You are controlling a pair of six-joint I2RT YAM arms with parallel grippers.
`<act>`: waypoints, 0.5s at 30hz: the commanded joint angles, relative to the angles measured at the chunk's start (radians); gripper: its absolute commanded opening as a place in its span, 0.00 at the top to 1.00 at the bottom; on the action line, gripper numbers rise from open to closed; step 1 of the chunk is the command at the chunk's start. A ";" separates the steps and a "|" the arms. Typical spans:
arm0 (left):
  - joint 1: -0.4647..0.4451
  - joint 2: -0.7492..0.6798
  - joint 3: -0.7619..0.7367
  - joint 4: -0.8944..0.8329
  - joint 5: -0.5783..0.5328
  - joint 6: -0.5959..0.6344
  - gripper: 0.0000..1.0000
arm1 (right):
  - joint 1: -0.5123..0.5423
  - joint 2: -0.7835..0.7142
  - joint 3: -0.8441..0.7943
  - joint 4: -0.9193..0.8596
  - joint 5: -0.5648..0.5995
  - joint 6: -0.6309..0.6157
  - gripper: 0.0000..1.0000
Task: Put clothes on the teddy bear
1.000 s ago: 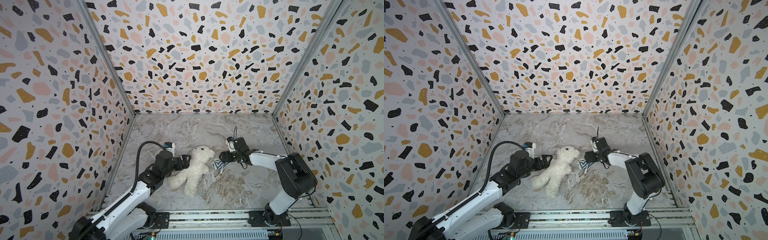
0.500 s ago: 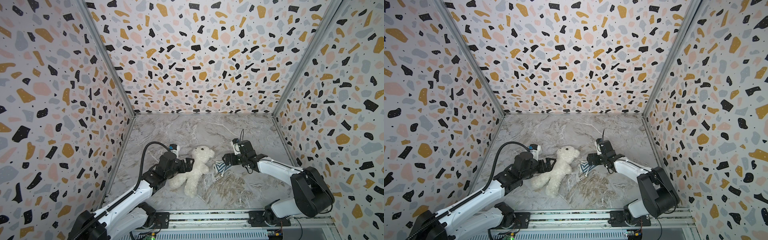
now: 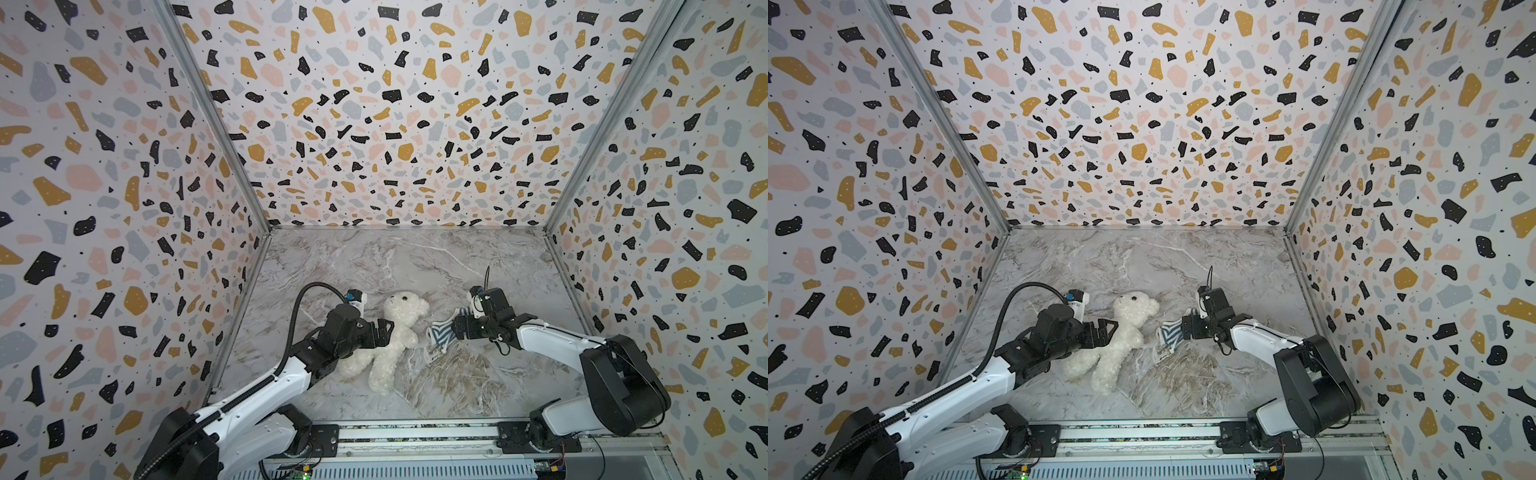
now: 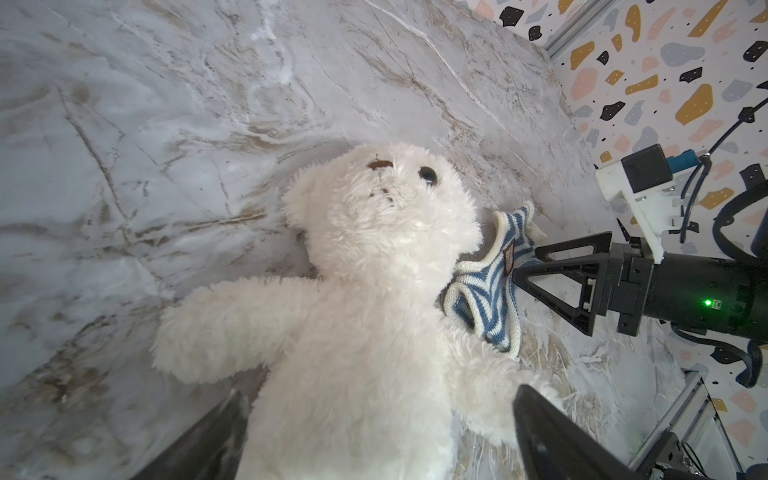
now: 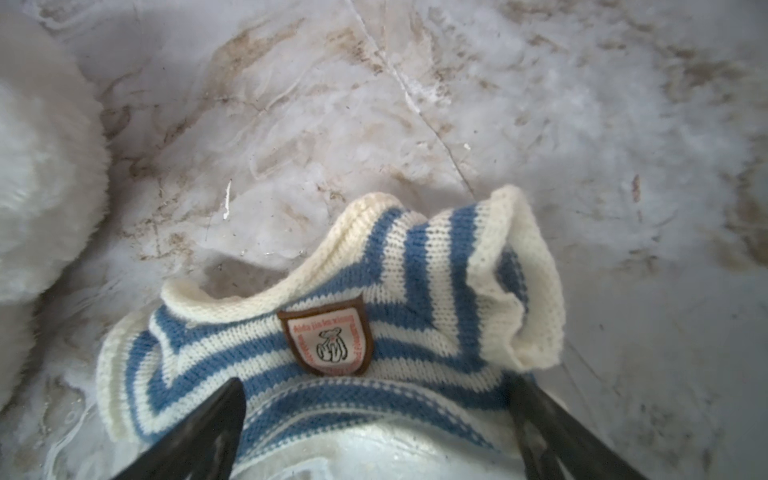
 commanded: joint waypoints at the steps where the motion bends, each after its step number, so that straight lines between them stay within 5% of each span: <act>1: -0.006 0.000 0.023 0.017 -0.013 0.029 0.00 | 0.000 -0.027 -0.026 -0.031 -0.002 0.013 0.02; 15: -0.005 0.002 -0.002 0.017 0.001 0.063 0.00 | 0.072 -0.107 -0.077 -0.063 -0.033 0.096 0.02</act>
